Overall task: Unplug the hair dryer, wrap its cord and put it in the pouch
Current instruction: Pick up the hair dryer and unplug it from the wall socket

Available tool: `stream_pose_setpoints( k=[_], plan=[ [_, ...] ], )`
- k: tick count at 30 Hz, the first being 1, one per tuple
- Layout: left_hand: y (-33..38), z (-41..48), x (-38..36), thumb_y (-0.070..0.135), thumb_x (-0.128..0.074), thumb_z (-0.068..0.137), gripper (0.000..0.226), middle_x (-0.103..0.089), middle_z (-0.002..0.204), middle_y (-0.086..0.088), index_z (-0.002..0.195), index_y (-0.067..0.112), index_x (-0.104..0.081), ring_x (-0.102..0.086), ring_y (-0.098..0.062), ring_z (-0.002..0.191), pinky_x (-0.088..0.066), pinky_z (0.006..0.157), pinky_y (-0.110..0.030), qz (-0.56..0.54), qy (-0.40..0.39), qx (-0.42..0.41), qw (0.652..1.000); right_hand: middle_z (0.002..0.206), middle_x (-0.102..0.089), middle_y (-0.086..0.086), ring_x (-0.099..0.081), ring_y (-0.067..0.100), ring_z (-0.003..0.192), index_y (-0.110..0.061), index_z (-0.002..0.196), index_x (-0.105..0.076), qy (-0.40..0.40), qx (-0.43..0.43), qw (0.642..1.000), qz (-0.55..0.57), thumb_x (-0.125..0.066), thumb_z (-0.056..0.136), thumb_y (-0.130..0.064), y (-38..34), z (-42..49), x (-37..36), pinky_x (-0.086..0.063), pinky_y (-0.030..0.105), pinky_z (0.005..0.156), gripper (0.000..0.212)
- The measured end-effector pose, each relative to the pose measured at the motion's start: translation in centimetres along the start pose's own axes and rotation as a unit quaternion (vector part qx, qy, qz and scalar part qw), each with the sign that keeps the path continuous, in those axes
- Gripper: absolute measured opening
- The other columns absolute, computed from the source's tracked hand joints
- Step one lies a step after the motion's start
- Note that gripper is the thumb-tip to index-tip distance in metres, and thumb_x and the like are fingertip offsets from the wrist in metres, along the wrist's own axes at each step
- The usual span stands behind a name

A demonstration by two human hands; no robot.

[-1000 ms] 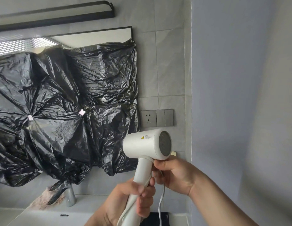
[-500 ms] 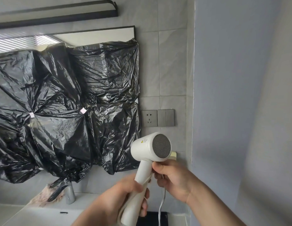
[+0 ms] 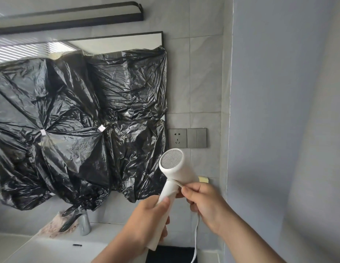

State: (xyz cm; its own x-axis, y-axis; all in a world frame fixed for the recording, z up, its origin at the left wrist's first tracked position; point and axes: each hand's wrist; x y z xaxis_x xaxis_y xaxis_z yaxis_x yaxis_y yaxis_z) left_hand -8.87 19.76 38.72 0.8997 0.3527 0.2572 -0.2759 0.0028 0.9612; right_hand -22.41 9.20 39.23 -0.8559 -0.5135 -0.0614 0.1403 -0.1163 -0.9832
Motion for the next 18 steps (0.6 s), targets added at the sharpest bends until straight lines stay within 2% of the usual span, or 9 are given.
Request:
stream_pose_setpoints(
  k=[3,7,11,15,16,18],
  plan=[
    [0.2,-0.2,0.2,0.031,-0.049,0.102,0.032,-0.055,0.062,-0.011,0.090,0.002,-0.058,-0.048,-0.021,0.041,-0.037,0.043,-0.023,-0.133,-0.041,0.038,0.990,0.080,-0.070,0.009,-0.037,0.009,0.057,-0.010,0.085,-0.078,0.015,0.015,1.000,-0.022,-0.062,0.091,-0.013,-0.1,-0.1,-0.1,-0.033,0.020,0.051,0.017],
    [0.4,-0.6,-0.5,0.035,-0.046,0.102,0.037,-0.055,0.062,-0.013,0.103,0.000,-0.060,-0.046,-0.019,0.041,-0.038,0.040,-0.021,-0.274,-0.051,0.104,0.955,0.083,-0.074,0.010,-0.038,0.010,0.059,-0.005,0.088,-0.076,0.022,-0.006,0.997,0.069,-0.062,0.091,-0.009,-0.2,-0.2,-0.3,-0.032,0.019,0.049,0.014],
    [0.2,-0.5,-0.5,0.043,-0.052,0.087,0.048,-0.054,0.061,-0.012,0.106,0.000,-0.059,-0.046,-0.020,0.038,-0.040,0.039,-0.022,-0.344,-0.088,0.117,0.927,0.078,-0.076,0.005,-0.043,0.009,0.058,-0.015,0.080,-0.079,0.049,0.026,0.998,0.038,-0.065,0.090,-0.011,-0.7,-1.0,-0.9,-0.037,0.021,0.054,0.017],
    [0.4,-0.4,-0.7,0.044,-0.052,0.080,0.048,-0.052,0.060,-0.012,0.101,0.002,-0.057,-0.044,-0.019,0.035,-0.040,0.035,-0.021,-0.414,-0.125,0.123,0.893,0.066,-0.075,-0.007,-0.057,-0.003,0.052,-0.019,0.073,-0.078,0.123,0.100,0.987,-0.030,-0.073,0.084,-0.017,-0.7,-1.2,-1.4,-0.044,0.017,0.059,0.012],
    [0.5,-0.4,-0.8,0.044,-0.051,0.080,0.047,-0.051,0.059,-0.012,0.100,0.002,-0.057,-0.044,-0.019,0.035,-0.040,0.035,-0.021,-0.427,-0.128,0.120,0.887,0.062,-0.073,-0.010,-0.057,-0.004,0.051,-0.019,0.072,-0.078,0.138,0.098,0.985,-0.033,-0.075,0.082,-0.021,-0.6,-1.1,-1.4,-0.045,0.017,0.058,0.011],
    [0.6,-0.3,-0.9,0.043,-0.051,0.081,0.047,-0.050,0.059,-0.013,0.099,0.001,-0.057,-0.044,-0.019,0.034,-0.039,0.034,-0.021,-0.446,-0.136,0.115,0.877,0.064,-0.074,-0.002,-0.053,0.002,0.050,-0.015,0.069,-0.077,0.148,0.054,0.987,-0.015,-0.077,0.078,-0.029,-0.5,-0.9,-1.4,-0.043,0.022,0.055,0.017]
  ],
)
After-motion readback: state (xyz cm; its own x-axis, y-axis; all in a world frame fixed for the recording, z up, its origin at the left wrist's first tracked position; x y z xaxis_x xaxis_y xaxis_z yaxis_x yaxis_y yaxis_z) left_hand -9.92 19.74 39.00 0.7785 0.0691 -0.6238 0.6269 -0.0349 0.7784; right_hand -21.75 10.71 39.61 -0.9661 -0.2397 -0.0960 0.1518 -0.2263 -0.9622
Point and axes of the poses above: each hand's wrist, its own z-axis towards the middle knuckle, its own x-axis out of the back of the hand, y = z × x
